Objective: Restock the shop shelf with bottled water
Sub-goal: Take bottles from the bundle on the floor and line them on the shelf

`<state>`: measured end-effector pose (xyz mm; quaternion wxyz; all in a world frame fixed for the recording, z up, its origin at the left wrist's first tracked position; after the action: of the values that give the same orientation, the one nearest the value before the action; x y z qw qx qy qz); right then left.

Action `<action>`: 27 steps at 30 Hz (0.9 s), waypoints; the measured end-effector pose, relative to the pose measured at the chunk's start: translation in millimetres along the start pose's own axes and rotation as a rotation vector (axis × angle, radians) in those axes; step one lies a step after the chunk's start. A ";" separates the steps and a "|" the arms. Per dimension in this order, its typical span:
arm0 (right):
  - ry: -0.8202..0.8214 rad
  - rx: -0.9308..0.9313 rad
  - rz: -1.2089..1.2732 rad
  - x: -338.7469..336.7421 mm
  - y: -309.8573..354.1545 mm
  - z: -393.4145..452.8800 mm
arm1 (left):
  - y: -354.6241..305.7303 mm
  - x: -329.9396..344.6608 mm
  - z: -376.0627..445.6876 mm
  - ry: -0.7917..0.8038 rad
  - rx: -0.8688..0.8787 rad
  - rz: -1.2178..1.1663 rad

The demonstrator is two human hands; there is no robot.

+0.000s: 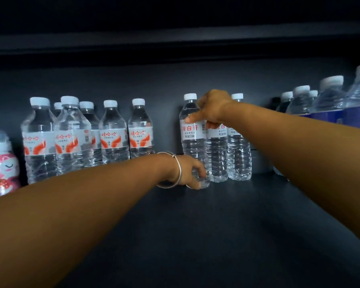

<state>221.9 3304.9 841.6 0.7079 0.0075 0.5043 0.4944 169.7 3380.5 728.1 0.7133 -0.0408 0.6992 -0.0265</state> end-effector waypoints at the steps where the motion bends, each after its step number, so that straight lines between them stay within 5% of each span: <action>1: -0.013 0.010 0.014 0.4 -0.7 1.0 | 0.2 0.0 2.2 0.006 -0.005 0.024; 22: -0.055 -0.076 -0.084 15.5 -16.3 0.0 | 0.1 12.9 25.8 0.100 -0.061 0.267; 27: 0.048 -0.180 -0.390 20.8 -23.8 -29.3 | -8.5 11.2 18.6 0.110 -0.066 0.308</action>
<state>217.3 3293.2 800.4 0.7760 -0.1654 0.4664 0.3911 188.7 3371.3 718.1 0.6678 0.0449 0.7356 0.1042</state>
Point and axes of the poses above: each hand's wrist, its own z-axis towards the middle knuckle, its own x-axis out of the palm, y = z × x, the point moved 6 cm from there along z, towards the middle knuckle, and after that the axes turned 5 degrees about y, right-handed, at the moved point
